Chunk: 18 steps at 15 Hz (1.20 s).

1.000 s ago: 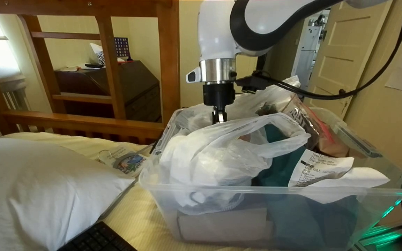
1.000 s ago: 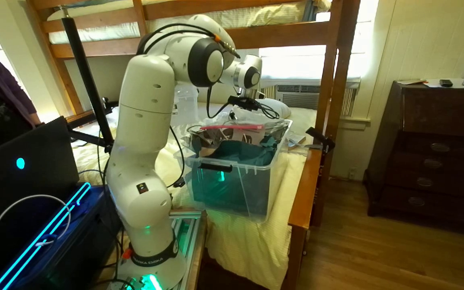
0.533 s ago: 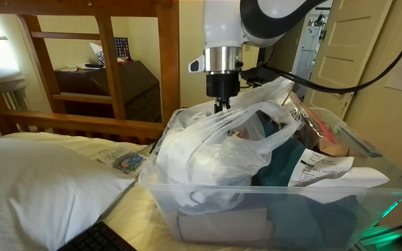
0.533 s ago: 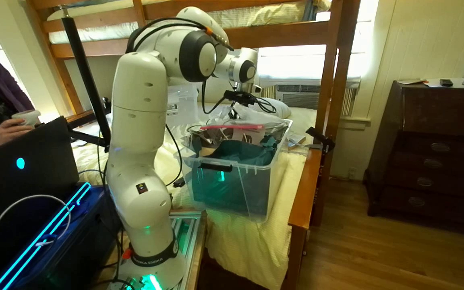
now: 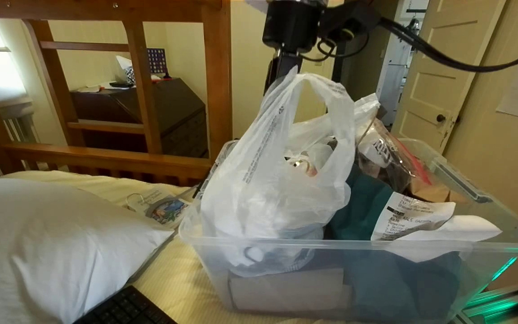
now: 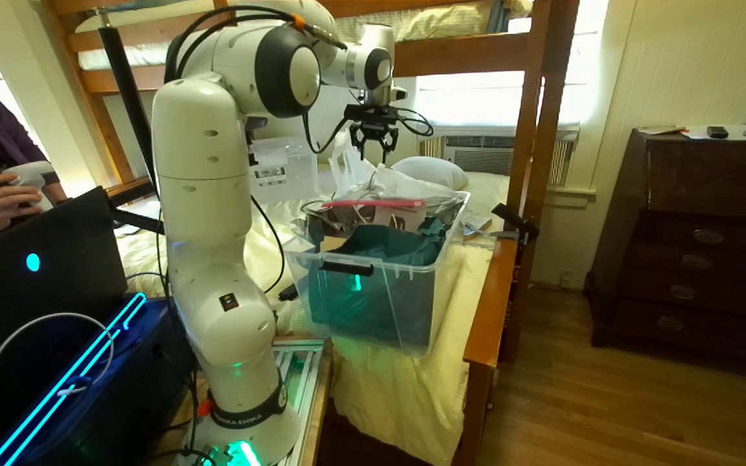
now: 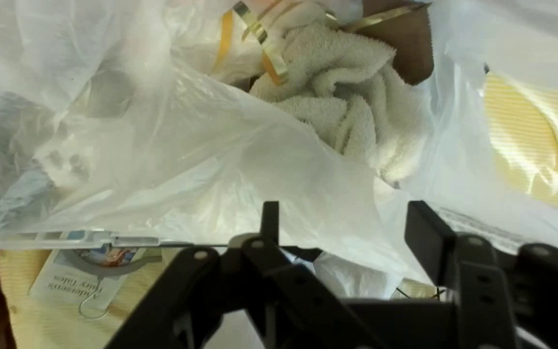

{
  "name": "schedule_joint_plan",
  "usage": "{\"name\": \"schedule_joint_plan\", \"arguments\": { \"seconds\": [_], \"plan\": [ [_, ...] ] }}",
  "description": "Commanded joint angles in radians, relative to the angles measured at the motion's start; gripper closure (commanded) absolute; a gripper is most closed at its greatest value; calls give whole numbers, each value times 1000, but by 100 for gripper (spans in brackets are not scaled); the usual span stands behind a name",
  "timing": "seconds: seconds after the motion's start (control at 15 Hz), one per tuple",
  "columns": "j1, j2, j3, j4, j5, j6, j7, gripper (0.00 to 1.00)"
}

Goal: Move the objects in the plastic

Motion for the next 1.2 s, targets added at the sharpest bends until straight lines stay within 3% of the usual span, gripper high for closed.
{"name": "schedule_joint_plan", "arguments": {
  "seconds": [0.0,0.33,0.67,0.73,1.13],
  "plan": [
    [3,-72,-10,-5,-21,9,45,1],
    [-4,-171,-14,-14,-49,-42,119,0],
    [-8,-293,-2,-20,-35,-225,261,0],
    [-11,-229,-1,8,-43,-164,207,0],
    [-15,-281,8,-5,-42,-219,248,0]
  ]
}}
